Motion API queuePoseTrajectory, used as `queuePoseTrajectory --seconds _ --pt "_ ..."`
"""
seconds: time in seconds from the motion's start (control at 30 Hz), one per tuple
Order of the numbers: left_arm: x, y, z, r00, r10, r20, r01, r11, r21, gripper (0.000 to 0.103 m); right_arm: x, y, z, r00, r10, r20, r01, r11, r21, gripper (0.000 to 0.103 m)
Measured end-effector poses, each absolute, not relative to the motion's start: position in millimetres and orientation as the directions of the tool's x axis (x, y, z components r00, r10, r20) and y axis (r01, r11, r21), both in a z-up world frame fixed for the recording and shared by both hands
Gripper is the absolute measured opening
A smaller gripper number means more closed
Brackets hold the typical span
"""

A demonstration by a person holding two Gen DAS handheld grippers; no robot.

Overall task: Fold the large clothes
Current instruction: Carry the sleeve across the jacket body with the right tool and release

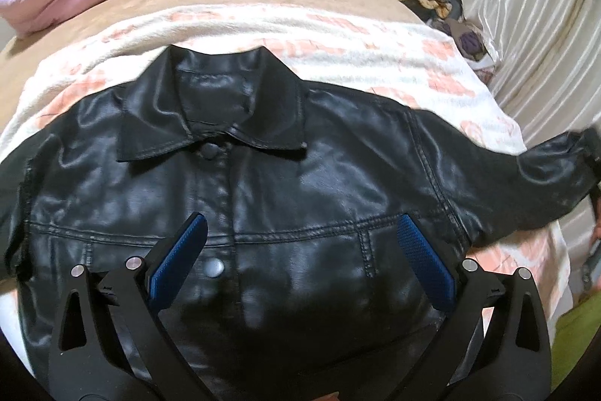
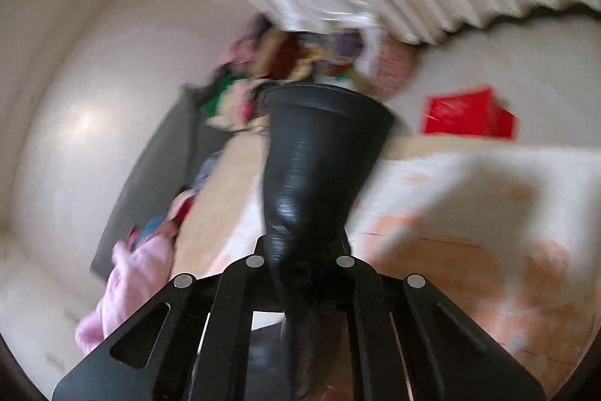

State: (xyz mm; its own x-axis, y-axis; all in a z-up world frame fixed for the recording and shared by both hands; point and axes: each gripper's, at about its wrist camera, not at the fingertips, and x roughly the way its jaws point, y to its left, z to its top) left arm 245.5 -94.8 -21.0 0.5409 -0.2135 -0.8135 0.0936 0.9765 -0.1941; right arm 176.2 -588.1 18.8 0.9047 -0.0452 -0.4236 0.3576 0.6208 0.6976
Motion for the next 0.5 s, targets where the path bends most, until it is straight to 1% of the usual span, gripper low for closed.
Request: queuePoseTrajectory --seconds 0.07,0.23,0.4,0.5 --pt "244.2 -88.4 -17.8 0.54 -0.216 -0.813 0.08 0.975 -0.206 0.095 179.4 -566.9 41.5 0.92 -0.014 -0.391 0.295 0.683 0.668 0.006" --pt "232.3 -67.0 -0.3 0.545 -0.277 -0.791 0.086 0.957 -0.277 0.095 187.3 -511.9 88.6 0.946 0.067 -0.317 0.145 0.787 0.6 0.006" --pt "223.0 -31.5 22.5 0.573 -0.296 -0.764 0.059 0.945 -0.322 0.095 193.2 -436.2 133.2 0.961 0.153 -0.232 -0.022 0.874 0.486 0.005" --pt "216.1 -4.0 37.7 0.604 -0.319 -0.73 0.044 0.929 -0.368 0.095 199.1 -383.4 155.2 0.955 0.247 -0.163 -0.154 0.885 0.439 0.005"
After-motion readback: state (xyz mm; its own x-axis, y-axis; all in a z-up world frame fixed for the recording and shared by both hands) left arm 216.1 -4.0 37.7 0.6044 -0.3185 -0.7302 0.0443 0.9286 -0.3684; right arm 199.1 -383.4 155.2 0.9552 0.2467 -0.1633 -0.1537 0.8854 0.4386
